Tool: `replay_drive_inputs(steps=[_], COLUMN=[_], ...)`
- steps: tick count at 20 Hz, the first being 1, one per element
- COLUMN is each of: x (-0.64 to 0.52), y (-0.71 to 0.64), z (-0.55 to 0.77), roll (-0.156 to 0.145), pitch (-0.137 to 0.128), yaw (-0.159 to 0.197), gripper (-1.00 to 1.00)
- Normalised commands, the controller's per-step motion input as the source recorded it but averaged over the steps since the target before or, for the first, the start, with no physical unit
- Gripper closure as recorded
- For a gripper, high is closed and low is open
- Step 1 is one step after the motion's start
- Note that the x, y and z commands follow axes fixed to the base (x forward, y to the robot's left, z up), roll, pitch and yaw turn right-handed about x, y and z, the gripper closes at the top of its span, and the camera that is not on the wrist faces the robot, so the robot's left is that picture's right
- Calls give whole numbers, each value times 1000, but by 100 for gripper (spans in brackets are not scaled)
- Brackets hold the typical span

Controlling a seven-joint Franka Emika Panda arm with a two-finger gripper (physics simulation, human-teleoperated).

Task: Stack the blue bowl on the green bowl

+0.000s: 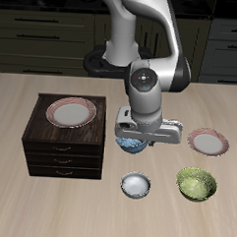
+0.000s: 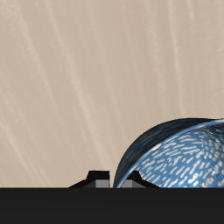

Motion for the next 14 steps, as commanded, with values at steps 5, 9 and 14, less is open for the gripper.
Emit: replay_drive_inputs(steps=[5,9,14], x=[22,27,-33], y=[13,12,43], z=[376,374,496], roll=[2,-2,4], pitch=[-60,-49,-81], yaw=[16,20,25], gripper=[100,100,100])
